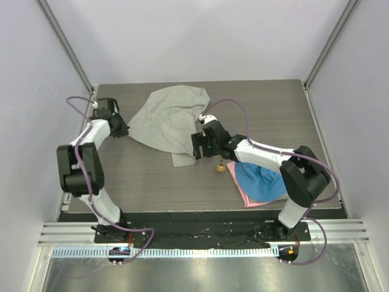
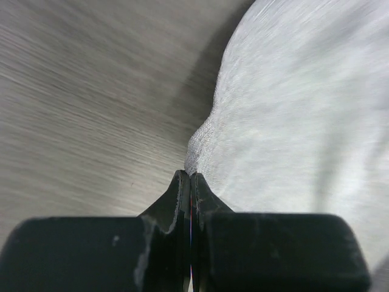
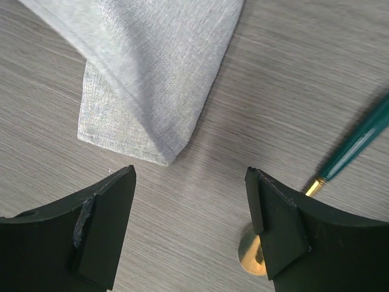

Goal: Fold the napkin, place the utensils inside, and roll it up
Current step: Flatten the napkin out

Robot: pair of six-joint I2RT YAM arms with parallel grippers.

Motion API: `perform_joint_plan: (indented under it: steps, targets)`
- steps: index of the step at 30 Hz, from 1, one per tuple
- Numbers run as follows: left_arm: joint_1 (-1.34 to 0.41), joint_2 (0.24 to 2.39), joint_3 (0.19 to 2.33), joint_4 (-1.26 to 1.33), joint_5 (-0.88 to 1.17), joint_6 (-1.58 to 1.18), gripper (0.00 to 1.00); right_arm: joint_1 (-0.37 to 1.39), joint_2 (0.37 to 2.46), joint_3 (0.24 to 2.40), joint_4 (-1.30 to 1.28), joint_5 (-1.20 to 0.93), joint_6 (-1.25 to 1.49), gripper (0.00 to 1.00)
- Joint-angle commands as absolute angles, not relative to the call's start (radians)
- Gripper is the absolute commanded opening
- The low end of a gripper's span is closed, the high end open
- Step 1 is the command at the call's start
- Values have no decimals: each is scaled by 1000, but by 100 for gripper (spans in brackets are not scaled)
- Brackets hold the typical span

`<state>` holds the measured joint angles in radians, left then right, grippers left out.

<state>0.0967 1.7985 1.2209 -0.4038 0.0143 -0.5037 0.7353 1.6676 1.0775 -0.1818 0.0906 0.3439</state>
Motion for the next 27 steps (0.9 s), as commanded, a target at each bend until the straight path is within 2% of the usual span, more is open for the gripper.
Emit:
perform_joint_plan:
  steps: [1,10,21,27]
  targets:
    - [162,1573,1200,-350,6,-545,0,759,1759,1147,-140,60,354,81]
    - [330,1396,1065,-324,155,-583,0,779,1920,1299,-202,42,354,82]
    - [414,1393,1089,-342,261,-580,0,793,2029,1427,-166,-74,420,81]
    - [428,1405,1089,-328,305,-598,0,796,2118,1534,-238,-20,448,79]
